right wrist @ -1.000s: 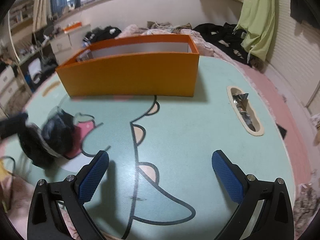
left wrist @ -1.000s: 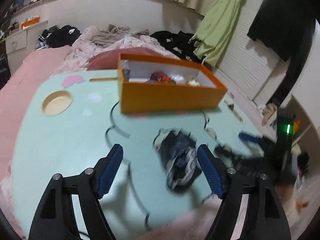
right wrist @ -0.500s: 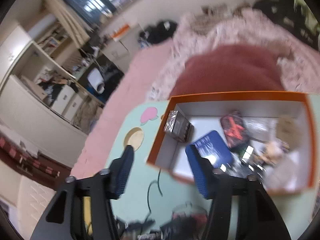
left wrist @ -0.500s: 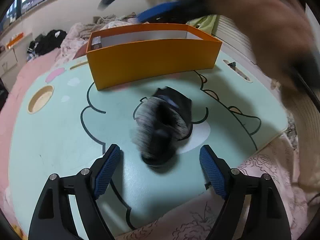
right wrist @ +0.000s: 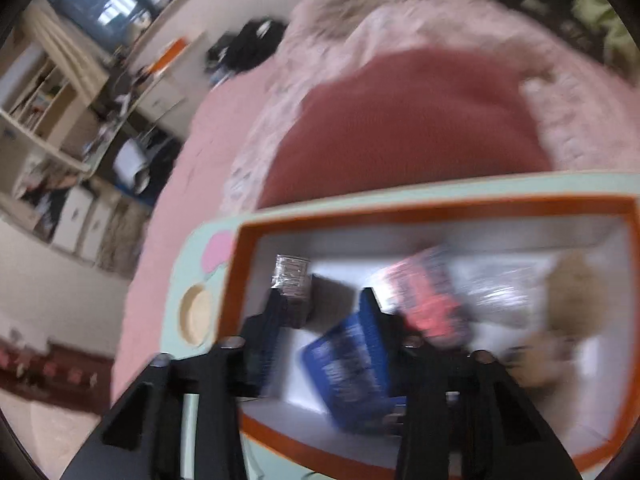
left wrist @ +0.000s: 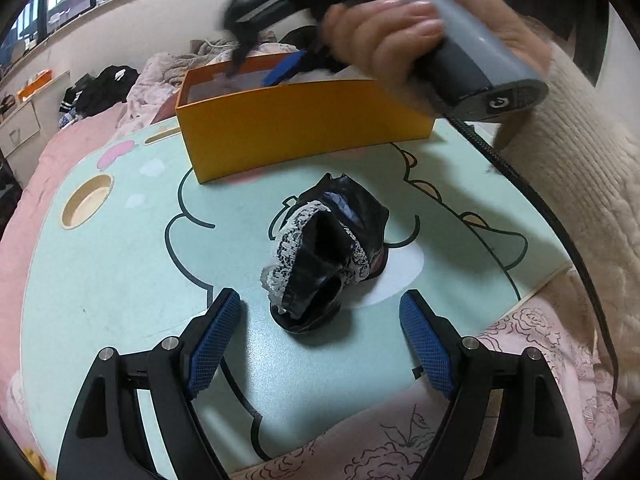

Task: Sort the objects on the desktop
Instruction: 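Reach into the orange box and grasp the brown card box with the right gripper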

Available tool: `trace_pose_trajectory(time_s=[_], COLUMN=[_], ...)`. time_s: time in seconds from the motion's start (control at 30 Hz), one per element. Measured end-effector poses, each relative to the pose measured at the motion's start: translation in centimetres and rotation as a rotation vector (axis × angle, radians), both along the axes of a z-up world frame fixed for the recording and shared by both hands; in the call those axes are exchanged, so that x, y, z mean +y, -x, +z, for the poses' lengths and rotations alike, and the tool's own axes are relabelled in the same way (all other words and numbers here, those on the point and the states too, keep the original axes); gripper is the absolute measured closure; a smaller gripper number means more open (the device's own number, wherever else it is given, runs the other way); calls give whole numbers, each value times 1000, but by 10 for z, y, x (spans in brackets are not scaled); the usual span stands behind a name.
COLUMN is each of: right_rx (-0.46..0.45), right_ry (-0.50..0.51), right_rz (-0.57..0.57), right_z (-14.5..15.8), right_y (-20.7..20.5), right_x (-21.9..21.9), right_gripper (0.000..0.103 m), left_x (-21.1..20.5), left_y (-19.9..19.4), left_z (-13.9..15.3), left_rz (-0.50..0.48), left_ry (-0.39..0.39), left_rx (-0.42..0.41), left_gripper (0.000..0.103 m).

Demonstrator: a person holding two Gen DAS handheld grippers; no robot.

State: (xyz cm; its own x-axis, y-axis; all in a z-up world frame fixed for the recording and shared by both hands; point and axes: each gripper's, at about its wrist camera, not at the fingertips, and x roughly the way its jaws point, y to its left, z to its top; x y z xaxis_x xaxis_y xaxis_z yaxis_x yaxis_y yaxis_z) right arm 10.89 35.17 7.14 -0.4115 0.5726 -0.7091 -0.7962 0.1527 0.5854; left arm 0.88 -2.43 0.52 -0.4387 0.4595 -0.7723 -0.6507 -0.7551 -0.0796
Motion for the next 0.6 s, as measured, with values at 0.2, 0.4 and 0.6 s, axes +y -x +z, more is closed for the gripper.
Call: trace_pose_trajectory(time_s=[0.2,0.4,0.6], right_rx=[0,-330,-449], right_ry=[-38,5,65], right_rz=[39,128,151], right_z=[12,1,-18], right_y=[-7,39,61], right_x=[2,21,40], right_gripper=[60,36,31], left_x=[1,2,3], left_y=[-2,-9,-10], left_z=[1,0,-1], left_rz=[-3,-9,-13], left_ry=[-2,-3,-8], left_rx=[0,3,4], left_gripper=[21,21,21])
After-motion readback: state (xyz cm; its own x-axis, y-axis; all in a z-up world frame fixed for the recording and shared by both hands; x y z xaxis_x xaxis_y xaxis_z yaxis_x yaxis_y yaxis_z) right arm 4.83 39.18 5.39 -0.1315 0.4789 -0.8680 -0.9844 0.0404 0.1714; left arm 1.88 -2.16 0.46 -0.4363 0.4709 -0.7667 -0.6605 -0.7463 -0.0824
